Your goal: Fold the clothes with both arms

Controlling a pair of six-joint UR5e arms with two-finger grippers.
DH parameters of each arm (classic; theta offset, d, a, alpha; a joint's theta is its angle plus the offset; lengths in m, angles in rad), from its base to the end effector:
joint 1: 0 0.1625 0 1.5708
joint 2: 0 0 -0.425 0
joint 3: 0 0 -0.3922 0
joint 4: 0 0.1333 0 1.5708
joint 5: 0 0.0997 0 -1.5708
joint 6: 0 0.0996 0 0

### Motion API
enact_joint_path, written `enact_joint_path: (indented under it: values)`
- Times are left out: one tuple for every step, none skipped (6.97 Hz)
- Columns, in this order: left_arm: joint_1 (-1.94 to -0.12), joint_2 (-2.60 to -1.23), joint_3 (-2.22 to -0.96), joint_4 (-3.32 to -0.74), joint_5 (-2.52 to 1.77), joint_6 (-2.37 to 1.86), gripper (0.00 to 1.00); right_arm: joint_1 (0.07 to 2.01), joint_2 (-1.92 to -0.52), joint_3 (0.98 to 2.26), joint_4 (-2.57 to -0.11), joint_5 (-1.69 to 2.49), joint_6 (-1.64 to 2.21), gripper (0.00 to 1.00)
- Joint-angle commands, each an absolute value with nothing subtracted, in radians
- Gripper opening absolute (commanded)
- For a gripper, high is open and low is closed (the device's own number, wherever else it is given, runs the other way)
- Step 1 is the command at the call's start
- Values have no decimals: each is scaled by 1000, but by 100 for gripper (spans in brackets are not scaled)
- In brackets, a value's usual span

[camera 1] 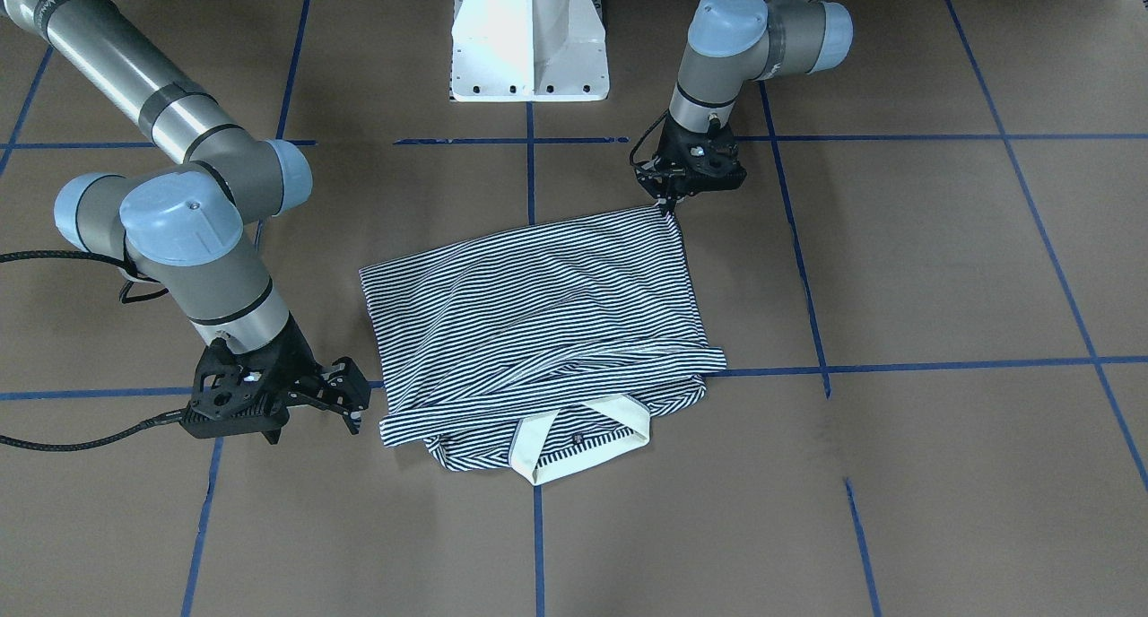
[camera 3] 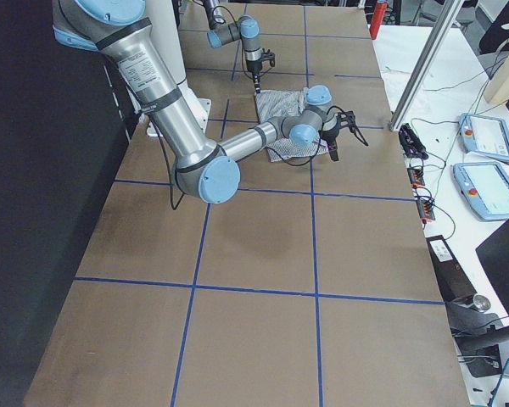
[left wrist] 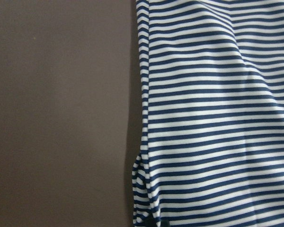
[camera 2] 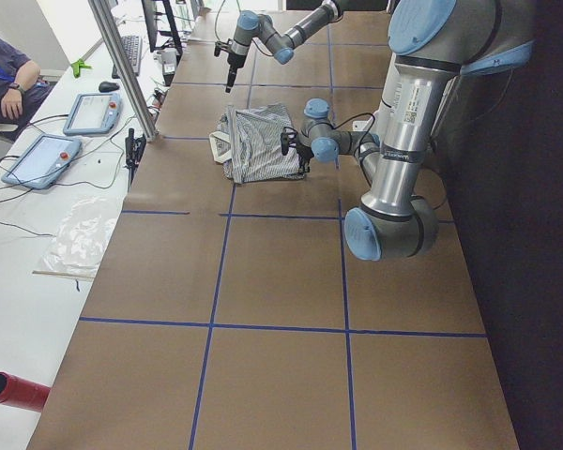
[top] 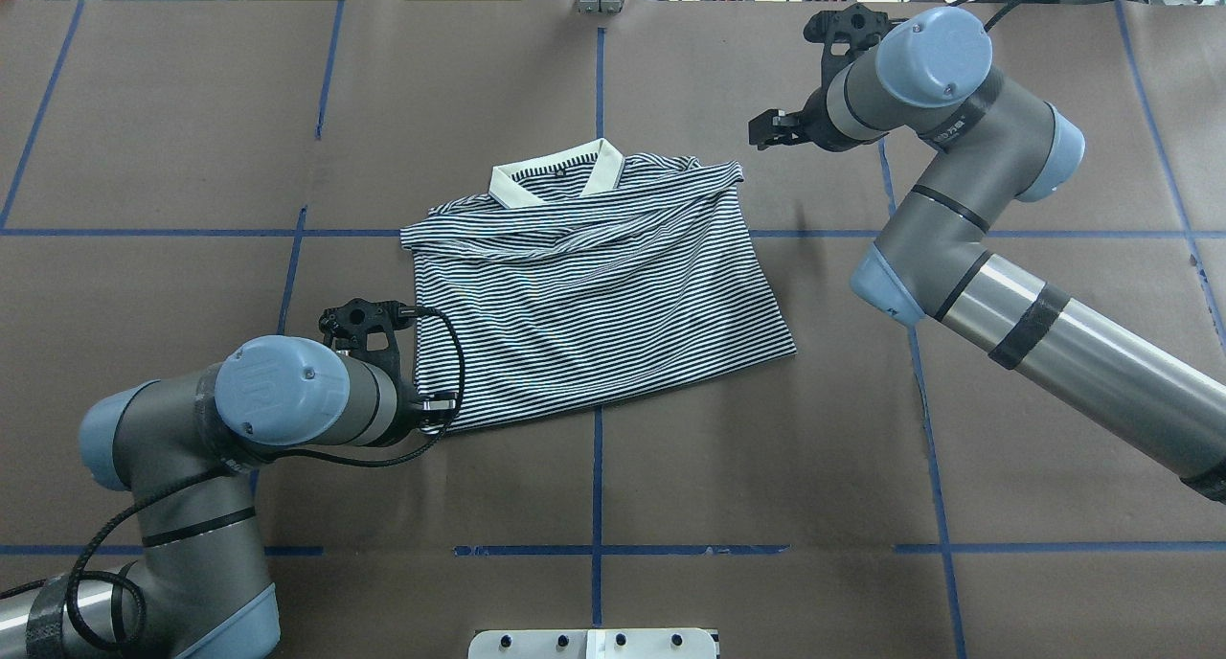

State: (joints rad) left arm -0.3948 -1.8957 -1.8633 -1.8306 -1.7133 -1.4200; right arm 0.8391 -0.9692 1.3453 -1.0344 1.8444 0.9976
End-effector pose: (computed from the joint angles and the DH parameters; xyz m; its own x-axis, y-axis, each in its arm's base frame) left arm 0.5034 -0.3388 0.3246 0.6255 -0.0995 -0.7739 0.1881 0.9818 0.0258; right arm -0.4167 -0.6233 0.3486 0.6545 -0.0527 0.7542 -0.2602 0.9209 0.2901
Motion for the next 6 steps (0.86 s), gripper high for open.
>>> enact_joint_path:
  values:
    - [-438, -1887, -1875, -1822, -1709, -1395, 0, 838, -968, 1345, -1034, 1844, 1006, 100]
    - [-509, -1887, -1861, -1819, -1712, -1294, 0, 838, -968, 1345, -1034, 1844, 1006, 100]
    - [-578, -1888, -1809, -1822, -1712, -1219, 0, 838, -968, 1344, -1034, 1844, 1006, 100]
    - [-654, -1902, -1724, -1835, -1713, -1122, 0, 838, -969, 1342, -1035, 1844, 1006, 100]
    - [-745, -1933, -1639, -1900, -1713, -1032, 0, 838, -971, 1342, -1035, 1844, 1008, 100]
    - [-818, -1991, -1494, -1996, -1713, -1010, 0, 839, -971, 1342, -1035, 1844, 1006, 100]
